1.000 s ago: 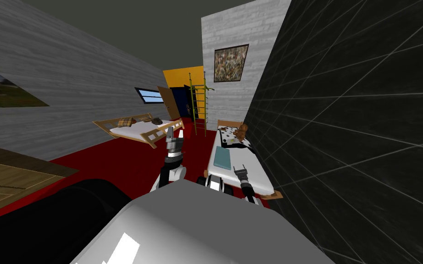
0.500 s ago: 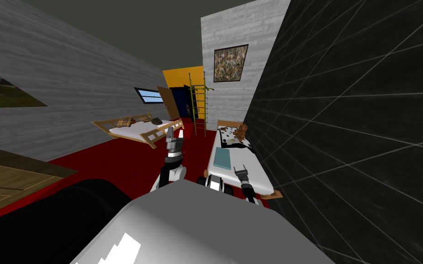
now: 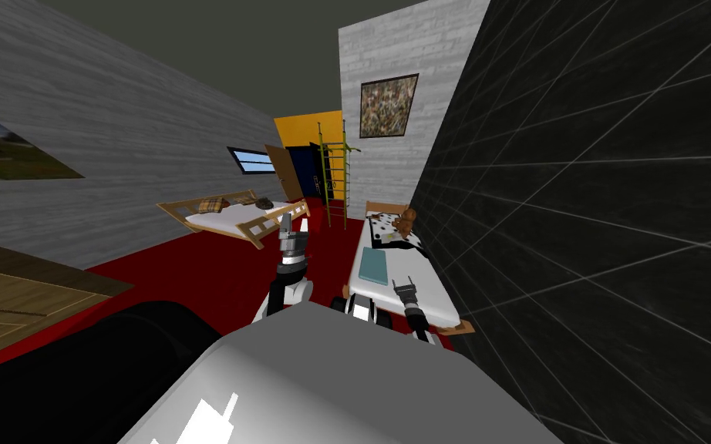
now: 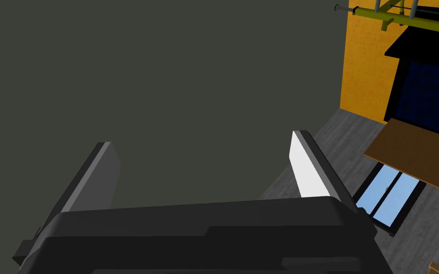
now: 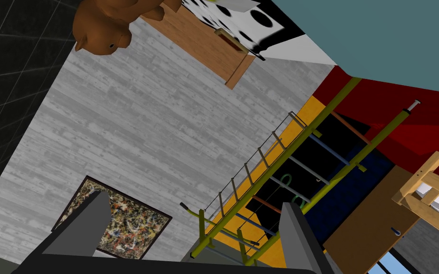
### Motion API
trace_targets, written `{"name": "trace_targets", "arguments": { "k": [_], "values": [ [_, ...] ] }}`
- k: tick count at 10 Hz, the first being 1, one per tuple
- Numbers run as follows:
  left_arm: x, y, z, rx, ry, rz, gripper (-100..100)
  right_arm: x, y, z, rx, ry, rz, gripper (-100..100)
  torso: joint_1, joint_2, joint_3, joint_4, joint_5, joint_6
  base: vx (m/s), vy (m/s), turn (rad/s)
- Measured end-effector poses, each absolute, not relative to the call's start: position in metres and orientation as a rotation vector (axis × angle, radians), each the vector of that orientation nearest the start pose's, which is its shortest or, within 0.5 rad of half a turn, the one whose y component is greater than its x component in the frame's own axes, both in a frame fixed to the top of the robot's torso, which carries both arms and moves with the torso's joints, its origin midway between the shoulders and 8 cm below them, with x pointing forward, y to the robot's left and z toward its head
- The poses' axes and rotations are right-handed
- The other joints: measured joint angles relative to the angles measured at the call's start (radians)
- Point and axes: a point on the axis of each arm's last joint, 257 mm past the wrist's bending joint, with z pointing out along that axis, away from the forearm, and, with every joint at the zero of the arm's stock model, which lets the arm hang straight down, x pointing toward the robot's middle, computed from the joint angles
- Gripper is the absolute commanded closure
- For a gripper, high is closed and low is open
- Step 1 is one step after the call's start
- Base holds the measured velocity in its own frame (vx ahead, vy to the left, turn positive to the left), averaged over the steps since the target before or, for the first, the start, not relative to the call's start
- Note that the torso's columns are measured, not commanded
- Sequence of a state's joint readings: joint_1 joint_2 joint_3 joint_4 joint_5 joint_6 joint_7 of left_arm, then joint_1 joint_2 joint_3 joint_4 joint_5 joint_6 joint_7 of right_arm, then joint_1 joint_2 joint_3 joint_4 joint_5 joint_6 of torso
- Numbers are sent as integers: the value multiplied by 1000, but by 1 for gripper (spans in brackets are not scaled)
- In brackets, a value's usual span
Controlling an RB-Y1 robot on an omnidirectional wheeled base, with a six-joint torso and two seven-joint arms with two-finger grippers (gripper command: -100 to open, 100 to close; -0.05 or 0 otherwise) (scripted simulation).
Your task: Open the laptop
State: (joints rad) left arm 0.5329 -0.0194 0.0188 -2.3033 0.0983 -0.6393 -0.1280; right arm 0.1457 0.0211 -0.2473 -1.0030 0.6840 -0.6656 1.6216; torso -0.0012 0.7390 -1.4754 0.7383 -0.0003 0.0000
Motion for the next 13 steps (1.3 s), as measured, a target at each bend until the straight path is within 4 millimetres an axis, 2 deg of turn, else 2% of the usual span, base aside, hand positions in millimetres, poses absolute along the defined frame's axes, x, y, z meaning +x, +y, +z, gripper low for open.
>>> {"name": "trace_targets", "arguments": {
  "k": [12, 13],
  "values": [
    [307, 299, 49, -581, 469, -1231, 0, 432, -225, -379, -551, 1646, -365, -100, 1, -1, -1, 0, 0, 0, -22, -28, 20],
    [307, 299, 49, -581, 469, -1231, 0, 432, -225, -378, -550, 1647, -365, 0, 2, -2, -1, -1, 1, 0, 0, 0, 0]
  ]
}}
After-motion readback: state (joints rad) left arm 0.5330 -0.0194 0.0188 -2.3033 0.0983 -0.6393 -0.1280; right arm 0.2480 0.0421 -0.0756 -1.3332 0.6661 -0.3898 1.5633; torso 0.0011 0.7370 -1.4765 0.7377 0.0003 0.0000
